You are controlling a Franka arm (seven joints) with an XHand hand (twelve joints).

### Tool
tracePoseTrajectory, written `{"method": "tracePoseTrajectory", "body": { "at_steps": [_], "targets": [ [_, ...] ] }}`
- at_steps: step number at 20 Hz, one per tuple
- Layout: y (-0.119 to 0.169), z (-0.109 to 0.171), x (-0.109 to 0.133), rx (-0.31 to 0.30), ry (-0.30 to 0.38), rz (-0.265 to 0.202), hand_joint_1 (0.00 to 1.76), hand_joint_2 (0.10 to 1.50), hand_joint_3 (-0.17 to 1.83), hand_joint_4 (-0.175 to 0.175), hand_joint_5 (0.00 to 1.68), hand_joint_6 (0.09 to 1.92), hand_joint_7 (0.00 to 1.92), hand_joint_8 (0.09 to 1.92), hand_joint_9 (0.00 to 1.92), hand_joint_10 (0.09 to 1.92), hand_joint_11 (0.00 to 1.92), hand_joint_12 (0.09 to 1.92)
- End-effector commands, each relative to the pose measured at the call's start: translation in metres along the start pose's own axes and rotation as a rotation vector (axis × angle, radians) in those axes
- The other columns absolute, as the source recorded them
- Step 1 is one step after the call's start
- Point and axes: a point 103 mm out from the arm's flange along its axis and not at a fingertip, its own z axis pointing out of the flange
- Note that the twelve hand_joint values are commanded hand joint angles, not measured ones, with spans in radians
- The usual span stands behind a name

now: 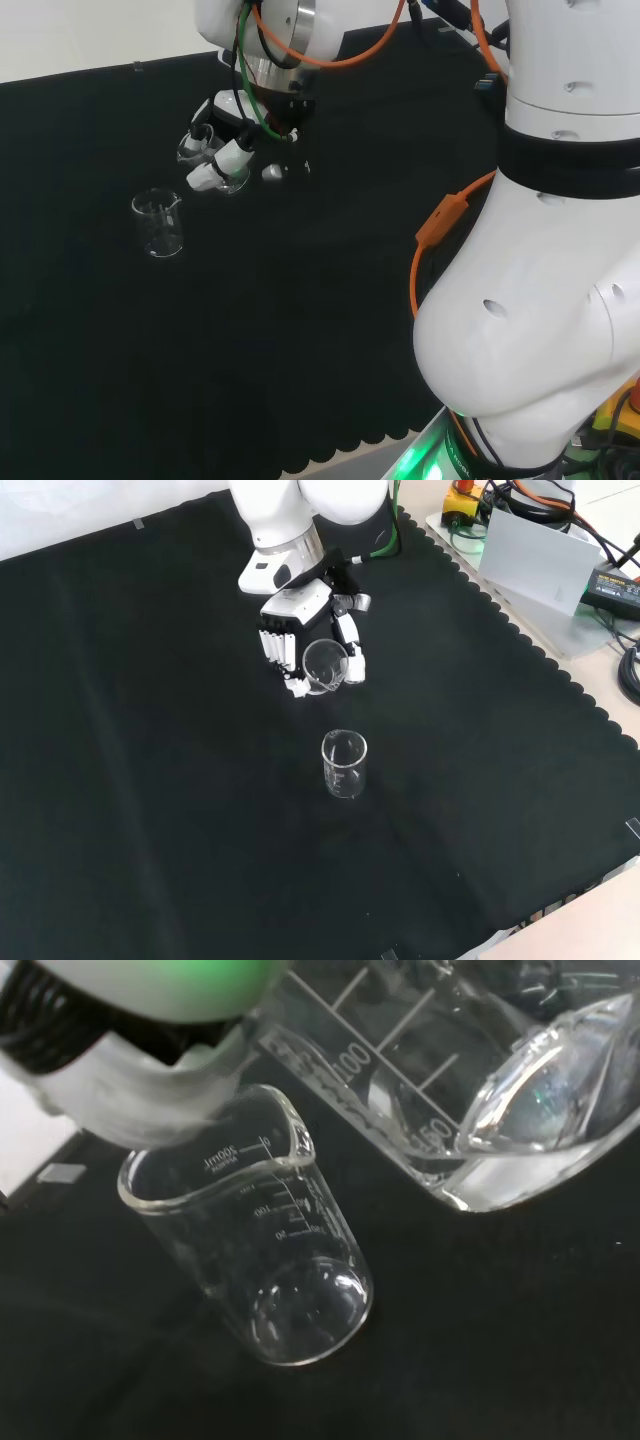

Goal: Pour the water from the handheld beaker into the one on the table.

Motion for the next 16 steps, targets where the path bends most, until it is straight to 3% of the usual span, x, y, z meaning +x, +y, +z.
{"method": "tracePoseTrajectory", "body": {
  "at_steps": [1, 7, 16],
  "targets": [
    [0.002, -0.001, 0.008, 0.028, -0.082, -0.010, 1.16, 0.70, 0.50, 0.107, 1.41, 0.36, 1.81, 0.09, 1.69, 0.09, 1.31, 0.77],
    [0.008, 0.000, 0.019, 0.072, -0.160, -0.012, 1.17, 0.69, 0.52, 0.092, 1.40, 0.37, 1.82, 0.09, 1.69, 0.09, 1.32, 0.78],
    [0.022, 0.010, 0.029, 0.135, -0.232, 0.037, 1.17, 0.69, 0.52, 0.090, 1.40, 0.38, 1.82, 0.09, 1.70, 0.09, 1.34, 0.78]
  ]
}}
